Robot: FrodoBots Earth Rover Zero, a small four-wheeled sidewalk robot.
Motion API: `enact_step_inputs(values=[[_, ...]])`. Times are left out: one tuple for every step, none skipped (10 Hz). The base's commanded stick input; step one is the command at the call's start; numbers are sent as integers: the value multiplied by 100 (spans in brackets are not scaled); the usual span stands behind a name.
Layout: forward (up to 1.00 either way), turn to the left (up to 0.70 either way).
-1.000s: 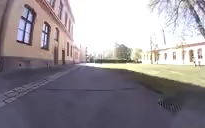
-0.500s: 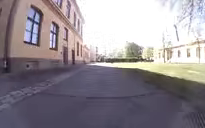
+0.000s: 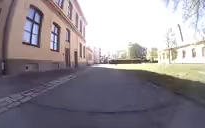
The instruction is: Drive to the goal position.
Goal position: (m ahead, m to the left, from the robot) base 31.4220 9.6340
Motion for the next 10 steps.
enact_step_inputs(values=[[100,0],[100,0],[100,0],[100,0],[100,0],[100,0],[100,0],[100,0],[100,0],[100,0]])
